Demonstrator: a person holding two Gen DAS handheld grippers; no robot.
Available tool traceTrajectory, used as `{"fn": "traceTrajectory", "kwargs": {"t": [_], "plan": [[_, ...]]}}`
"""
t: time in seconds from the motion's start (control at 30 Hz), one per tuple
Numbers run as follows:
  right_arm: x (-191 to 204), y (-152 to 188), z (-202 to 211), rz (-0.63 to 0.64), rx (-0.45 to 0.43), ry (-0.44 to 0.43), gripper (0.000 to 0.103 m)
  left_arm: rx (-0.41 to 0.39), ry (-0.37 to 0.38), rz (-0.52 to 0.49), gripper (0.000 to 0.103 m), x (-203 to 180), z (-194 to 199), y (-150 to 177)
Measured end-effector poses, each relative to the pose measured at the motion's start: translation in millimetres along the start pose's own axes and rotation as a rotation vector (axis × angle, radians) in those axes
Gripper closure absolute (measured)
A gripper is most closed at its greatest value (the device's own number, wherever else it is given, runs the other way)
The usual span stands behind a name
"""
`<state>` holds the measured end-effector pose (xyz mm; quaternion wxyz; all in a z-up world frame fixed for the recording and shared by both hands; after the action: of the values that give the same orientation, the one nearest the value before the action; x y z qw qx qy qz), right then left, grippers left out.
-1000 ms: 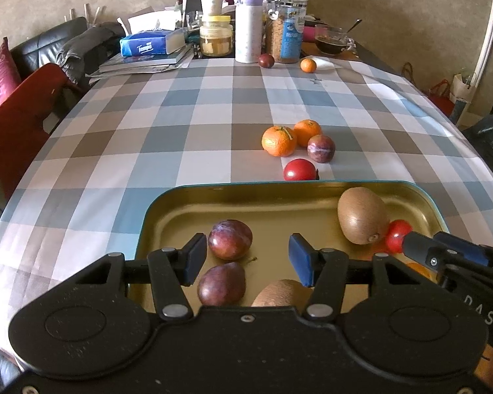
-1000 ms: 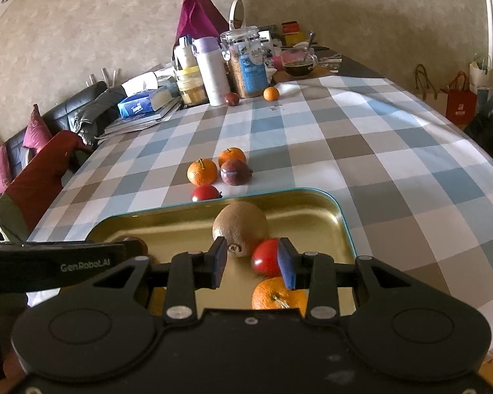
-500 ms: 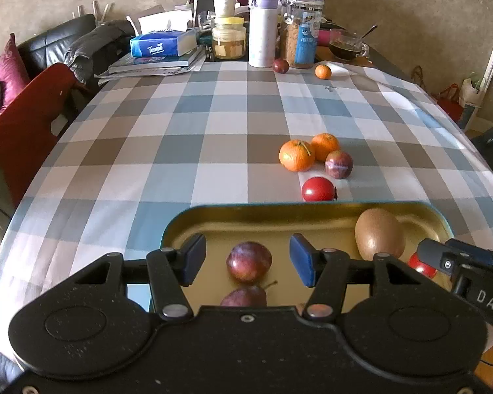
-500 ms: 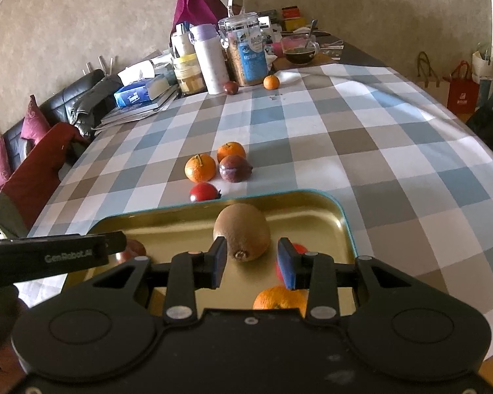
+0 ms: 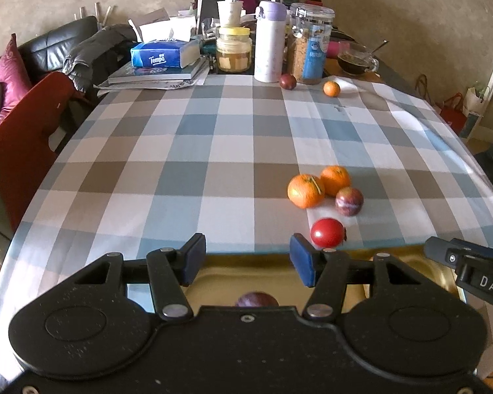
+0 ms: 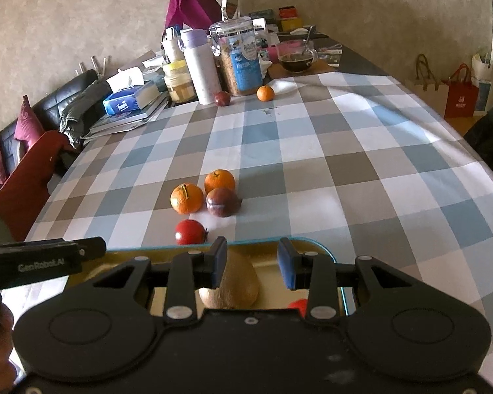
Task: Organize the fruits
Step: 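Withdraw both open tools from the tray toward the remaining fruits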
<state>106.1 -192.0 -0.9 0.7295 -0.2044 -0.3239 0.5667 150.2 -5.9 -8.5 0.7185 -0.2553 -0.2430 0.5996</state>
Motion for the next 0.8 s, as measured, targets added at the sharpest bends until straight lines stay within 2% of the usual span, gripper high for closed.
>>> {"fn": "traceTrajectory", "kwargs": {"t": [0.37,0.63,0.8], "plan": [[12,-17,-34,0.039,0.034,0.014,0.066,0.040,-0.020,0.036,0.041,8,-29,-21],[25,-21,-57,0.073,0.063,0.005,0.066,0.096,-0.034,0.064,0.041,17,-55,-19],[28,-23,-71,0.066,0.088,0.002,0.066,0.096,-0.045,0.063,0.041,22,-61,-16]]}}
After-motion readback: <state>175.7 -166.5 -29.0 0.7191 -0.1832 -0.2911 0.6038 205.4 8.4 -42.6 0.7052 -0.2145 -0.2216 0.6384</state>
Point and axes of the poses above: each gripper's, at about its wrist camera, not at the fingertips, and z roughly against the way its jaws point, x to its left, y to its underside, the point moved 4 cm from there along -z, roughly the way its jaws point, and after that the axes turned 7 degrees about -z, right-handed, at the moved point
